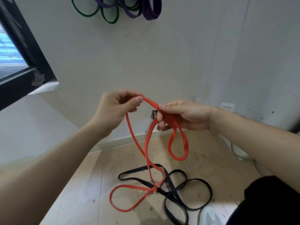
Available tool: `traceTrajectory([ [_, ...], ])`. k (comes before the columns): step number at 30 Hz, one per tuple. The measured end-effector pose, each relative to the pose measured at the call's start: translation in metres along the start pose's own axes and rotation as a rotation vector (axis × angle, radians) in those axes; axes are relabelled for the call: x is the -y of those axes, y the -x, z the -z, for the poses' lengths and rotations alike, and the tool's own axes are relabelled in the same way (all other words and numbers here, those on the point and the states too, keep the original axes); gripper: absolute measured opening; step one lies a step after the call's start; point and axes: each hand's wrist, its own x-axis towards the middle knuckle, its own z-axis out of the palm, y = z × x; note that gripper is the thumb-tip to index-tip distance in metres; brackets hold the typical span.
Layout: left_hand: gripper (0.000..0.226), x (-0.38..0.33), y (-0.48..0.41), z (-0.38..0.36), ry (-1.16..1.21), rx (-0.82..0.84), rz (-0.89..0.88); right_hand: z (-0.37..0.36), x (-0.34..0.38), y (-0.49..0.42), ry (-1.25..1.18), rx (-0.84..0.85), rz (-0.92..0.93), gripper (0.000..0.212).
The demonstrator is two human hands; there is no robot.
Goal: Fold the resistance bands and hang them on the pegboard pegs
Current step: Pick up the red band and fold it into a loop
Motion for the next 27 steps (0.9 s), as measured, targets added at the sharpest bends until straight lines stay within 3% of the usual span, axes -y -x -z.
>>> traceTrajectory([
  [8, 0.007, 0.021, -0.008, 0.033, 0.049, -0.248, 0.054, 0.005, -0.004, 0.002, 0.072, 0.002, -0.040, 0.035],
  [12, 0.007, 0.020, -0.004, 0.036, 0.082, -0.024, 0.155, 0.006, -0.004, 0.003, 0.056, -0.026, -0.018, 0.034],
  [15, 0.032, 0.015, 0.004, 0.025, 0.084, 0.185, 0.188, 0.008, -0.004, 0.002, 0.024, -0.024, -0.002, 0.035],
  [18, 0.045, 0.006, 0.010, 0.002, 0.051, 0.248, 0.147, 0.005, -0.003, 0.001, 0.026, -0.002, 0.014, 0.037],
  [23, 0.017, -0.003, 0.007, -0.018, -0.001, 0.159, -0.001, -0.001, -0.002, -0.001, 0.030, 0.055, 0.032, 0.036],
  [27, 0.007, 0.000, 0.000, -0.008, -0.030, -0.003, 0.007, 0.001, -0.004, -0.001, 0.061, 0.028, 0.023, 0.033],
])
